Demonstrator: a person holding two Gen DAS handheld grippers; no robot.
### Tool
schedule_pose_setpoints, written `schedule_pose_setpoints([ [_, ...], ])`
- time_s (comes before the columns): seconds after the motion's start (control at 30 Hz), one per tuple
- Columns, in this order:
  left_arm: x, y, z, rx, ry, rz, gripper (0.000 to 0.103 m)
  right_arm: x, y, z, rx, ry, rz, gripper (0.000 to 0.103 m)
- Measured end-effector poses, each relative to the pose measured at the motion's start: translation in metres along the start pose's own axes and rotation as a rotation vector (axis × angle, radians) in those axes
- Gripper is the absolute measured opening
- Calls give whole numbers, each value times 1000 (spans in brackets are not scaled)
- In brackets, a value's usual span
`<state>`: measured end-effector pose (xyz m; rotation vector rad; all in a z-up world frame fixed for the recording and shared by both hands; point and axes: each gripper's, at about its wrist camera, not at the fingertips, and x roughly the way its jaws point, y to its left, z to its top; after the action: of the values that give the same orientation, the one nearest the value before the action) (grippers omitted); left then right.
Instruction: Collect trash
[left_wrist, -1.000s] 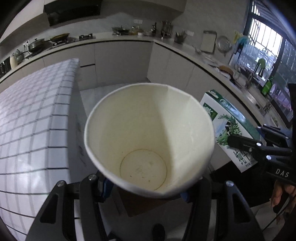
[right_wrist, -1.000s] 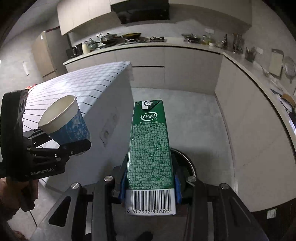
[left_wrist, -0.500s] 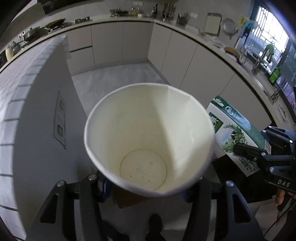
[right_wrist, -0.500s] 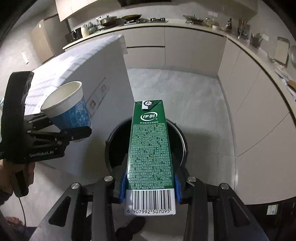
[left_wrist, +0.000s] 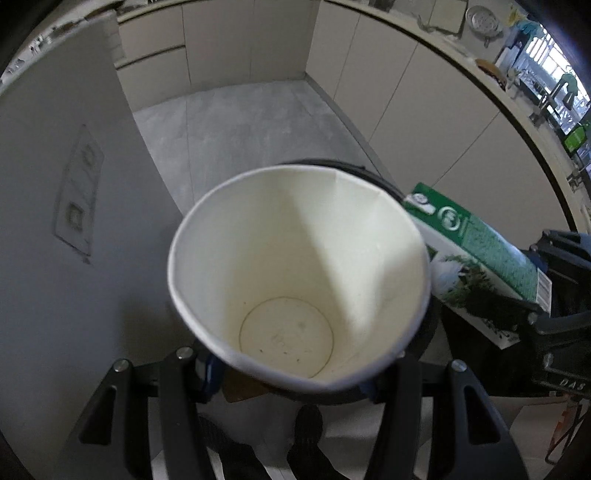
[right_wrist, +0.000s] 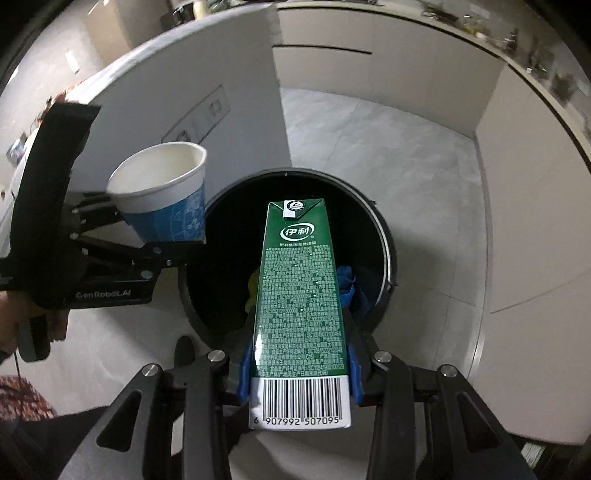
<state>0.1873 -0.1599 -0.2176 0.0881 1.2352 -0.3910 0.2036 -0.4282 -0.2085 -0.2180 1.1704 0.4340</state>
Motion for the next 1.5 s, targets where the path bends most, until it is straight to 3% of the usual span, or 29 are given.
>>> schedule_pose_setpoints([
  [0.03, 5, 1, 3, -2, 8, 25, 74, 10, 0, 3, -40, 27, -7, 43],
  [0.07, 12, 3, 4, -9, 16, 86, 95, 17, 1, 5, -71, 46, -39, 58],
  [0.1, 13, 3, 5, -14, 13, 109, 102, 22, -2, 6, -93, 43, -94, 75],
  [0.13, 13, 7, 4, -25, 8, 108, 102, 23, -10, 8, -88, 23, -108, 103],
  [0.17, 11, 11, 3, -45, 15, 116, 102, 20, -17, 8, -74, 17, -85, 103],
  [0.27, 1, 14, -1, -53, -25, 133, 103, 13, -32, 8, -58, -6, -133, 103],
  [0.4, 0, 11, 0, -55, -10, 151, 103, 9, -41, 7, -25, -18, -124, 103],
  [0.83, -22, 8, -4, -62, -43, 156, 103, -3, -31, 10, 26, -37, -148, 103],
  [1.13, -101, -9, -23, -75, -175, 138, 103, -71, -6, -13, 198, -144, -171, 103],
  [1.5, -191, 1, -66, -99, -301, 140, 103, -160, 63, -28, 224, -270, -201, 103],
])
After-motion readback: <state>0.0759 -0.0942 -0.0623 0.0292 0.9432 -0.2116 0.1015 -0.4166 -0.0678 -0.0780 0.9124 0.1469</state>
